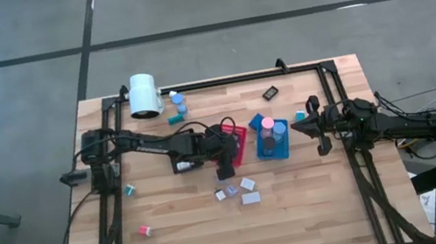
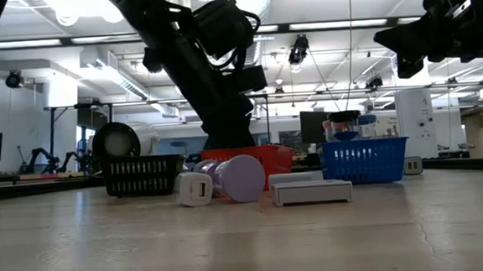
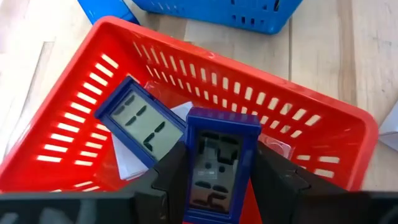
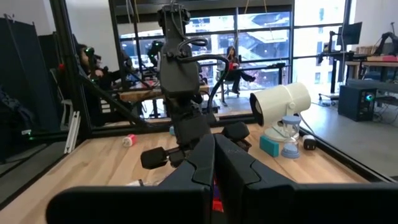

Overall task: Pick & Place Office items
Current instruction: Put the bottom blue digital clock into the red bin, then put the white charger adapter into the black bin

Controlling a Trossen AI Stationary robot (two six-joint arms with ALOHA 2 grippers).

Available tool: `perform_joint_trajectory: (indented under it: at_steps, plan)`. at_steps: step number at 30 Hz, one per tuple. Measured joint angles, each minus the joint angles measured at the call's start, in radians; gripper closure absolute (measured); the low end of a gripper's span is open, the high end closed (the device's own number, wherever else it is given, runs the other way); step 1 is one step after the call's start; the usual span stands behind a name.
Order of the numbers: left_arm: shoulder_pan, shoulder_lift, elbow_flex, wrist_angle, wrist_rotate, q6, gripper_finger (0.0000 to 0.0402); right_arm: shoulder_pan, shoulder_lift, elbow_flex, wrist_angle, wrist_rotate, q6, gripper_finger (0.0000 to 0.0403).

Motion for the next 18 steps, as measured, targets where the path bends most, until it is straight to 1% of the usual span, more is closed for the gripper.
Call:
perform_joint_trajectory:
  at_steps: [2,7,10,14,18]
  plan:
    - [0.0,0.0,0.0,-0.001,0.0,0.0,0.025,0.0,0.0,0.0,0.0,0.0,0.0,0.0394]
    - [0.0,-0.009,0.0,-0.002,0.0,0.0,0.017,0.0,0.0,0.0,0.0,0.0,-0.002,0.0394]
    - [0.0,-0.028,0.001,-0.002,0.001,0.007,0.0142,0.0,0.0,0.0,0.0,0.0,-0.002,0.0394]
    - [-0.004,-0.092,0.001,-0.027,0.012,0.024,0.0133,0.0,0.0,0.0,0.0,0.0,-0.003,0.0394]
    - [-0.009,-0.224,-0.005,-0.065,0.102,0.034,0.0141,0.0,0.0,0.0,0.009,0.0,-0.014,0.0394]
